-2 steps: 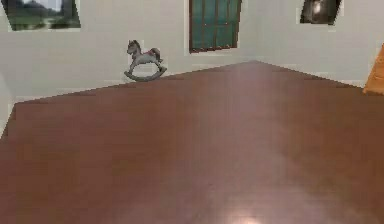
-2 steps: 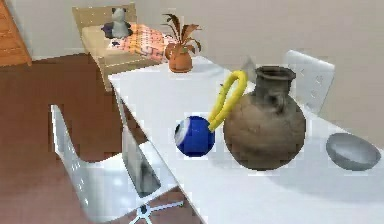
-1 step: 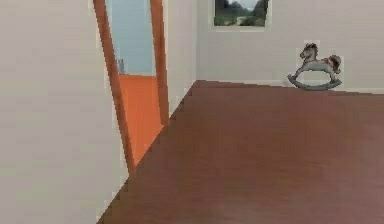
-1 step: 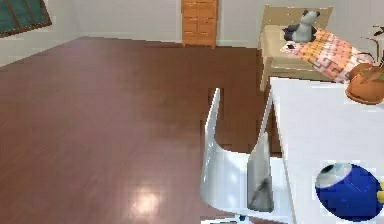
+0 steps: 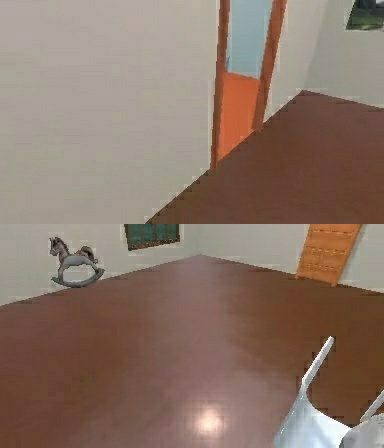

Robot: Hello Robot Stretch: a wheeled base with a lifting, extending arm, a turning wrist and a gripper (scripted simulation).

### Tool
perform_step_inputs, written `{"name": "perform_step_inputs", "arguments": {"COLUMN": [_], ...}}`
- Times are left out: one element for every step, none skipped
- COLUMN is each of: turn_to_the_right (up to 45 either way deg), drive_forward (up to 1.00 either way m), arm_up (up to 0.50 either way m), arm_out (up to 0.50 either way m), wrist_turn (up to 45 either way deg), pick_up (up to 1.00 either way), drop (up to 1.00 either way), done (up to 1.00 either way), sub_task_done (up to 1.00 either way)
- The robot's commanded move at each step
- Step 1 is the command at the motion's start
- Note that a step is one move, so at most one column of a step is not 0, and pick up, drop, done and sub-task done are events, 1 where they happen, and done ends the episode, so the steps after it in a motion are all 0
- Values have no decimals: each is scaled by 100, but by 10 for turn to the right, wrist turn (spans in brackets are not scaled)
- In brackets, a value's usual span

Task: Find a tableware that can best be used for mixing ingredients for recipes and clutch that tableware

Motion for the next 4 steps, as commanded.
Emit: {"name": "perform_step_inputs", "arguments": {"turn_to_the_right": [0, -450, -450, 0], "drive_forward": [20, 0, 0, 40], "arm_up": [0, 0, 0, 0], "arm_out": [0, 0, 0, 0], "wrist_turn": [0, 0, 0, 0], "pick_up": [0, 0, 0, 0], "drop": [0, 0, 0, 0], "done": [0, 0, 0, 0], "sub_task_done": [0, 0, 0, 0]}}
